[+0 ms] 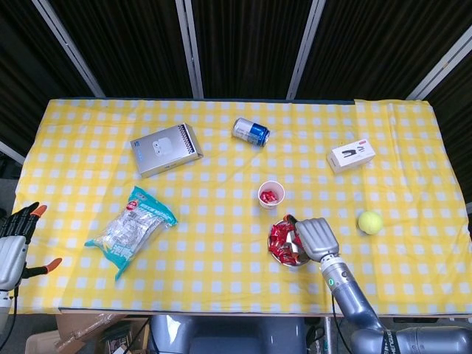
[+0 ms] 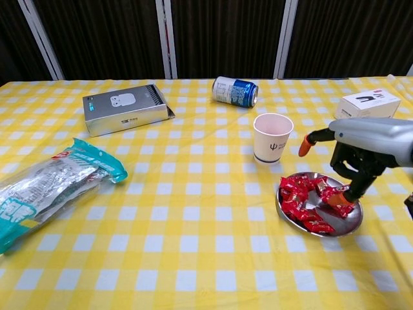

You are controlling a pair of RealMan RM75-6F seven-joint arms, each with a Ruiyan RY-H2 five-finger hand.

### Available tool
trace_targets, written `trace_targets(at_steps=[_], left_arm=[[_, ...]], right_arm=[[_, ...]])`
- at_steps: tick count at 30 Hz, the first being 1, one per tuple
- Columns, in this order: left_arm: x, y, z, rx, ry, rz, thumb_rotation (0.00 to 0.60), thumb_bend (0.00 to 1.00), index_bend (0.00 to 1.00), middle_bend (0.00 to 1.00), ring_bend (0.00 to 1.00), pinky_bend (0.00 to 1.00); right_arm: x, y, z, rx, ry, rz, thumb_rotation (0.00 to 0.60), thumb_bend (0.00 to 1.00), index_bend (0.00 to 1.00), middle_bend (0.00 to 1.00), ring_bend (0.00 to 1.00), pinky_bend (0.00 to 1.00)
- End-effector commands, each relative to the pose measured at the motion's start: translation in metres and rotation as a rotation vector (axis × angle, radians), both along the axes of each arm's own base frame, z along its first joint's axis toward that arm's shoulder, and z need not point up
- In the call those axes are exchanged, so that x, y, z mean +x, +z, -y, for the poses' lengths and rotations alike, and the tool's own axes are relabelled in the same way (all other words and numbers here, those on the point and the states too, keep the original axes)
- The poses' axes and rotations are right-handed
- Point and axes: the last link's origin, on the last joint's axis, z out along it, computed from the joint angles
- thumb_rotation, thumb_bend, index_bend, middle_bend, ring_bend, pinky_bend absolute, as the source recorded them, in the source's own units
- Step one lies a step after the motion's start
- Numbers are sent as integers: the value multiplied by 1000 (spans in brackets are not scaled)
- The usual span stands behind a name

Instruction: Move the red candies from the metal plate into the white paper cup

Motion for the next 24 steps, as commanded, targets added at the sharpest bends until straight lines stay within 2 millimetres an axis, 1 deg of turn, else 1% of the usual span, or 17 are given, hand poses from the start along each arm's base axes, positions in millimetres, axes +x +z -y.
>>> trace_targets(at_steps=[1,8,14,21,24], left_arm=[[0,0,1,1,-3,-2,600,37,0,0,0,0],[-1,0,2,3,-11,-3,600,38,0,0,0,0],[-1,0,2,4,-9,-4,600,37,0,0,0,0],[-2,0,1,3,-1,-2,600,38,0,0,0,0],[-3,0,1,0,3,-2,600,37,0,0,0,0]], right_arm=[[-2,-8,-9,24,1,-4,600,259,235,833,845,950],[2,-20,-12,25,7,28,600,259,235,833,845,950],[10,-30,-7,23,14,57,600,259,235,833,845,950],[9,-39,3,20,-1,53,600,258,235,833,845,950],[7,-42,8,21,-11,50,600,258,256,833,845,950]])
